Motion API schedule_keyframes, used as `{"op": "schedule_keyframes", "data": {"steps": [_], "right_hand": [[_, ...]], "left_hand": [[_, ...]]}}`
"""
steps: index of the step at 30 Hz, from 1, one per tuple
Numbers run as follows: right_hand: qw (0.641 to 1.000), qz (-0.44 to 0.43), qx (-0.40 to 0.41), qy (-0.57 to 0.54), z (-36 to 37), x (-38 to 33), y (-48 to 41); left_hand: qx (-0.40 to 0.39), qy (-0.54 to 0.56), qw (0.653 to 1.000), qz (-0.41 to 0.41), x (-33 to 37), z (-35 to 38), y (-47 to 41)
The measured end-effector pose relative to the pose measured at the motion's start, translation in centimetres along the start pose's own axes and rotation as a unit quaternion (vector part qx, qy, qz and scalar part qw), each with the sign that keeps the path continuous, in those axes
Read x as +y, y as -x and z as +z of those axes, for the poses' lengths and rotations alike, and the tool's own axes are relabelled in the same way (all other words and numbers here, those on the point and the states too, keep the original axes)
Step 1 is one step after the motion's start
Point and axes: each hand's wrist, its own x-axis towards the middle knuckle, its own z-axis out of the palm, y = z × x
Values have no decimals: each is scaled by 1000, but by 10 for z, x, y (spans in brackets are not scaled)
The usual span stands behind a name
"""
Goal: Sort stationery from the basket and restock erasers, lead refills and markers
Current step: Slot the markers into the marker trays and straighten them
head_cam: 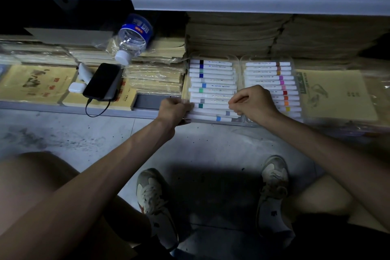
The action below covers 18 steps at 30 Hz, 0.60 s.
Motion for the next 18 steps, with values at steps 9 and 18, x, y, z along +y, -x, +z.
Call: {"op": "schedule_keyframes", "data": {"steps": [9, 18], "right_hand": [[998, 8, 20, 59, 6, -6, -6], [979, -113, 16, 167, 5, -3, 10]], "left_hand": [[18, 22, 999, -26, 6, 3, 3], [-21, 30, 998, -45, 7, -6, 13]]}}
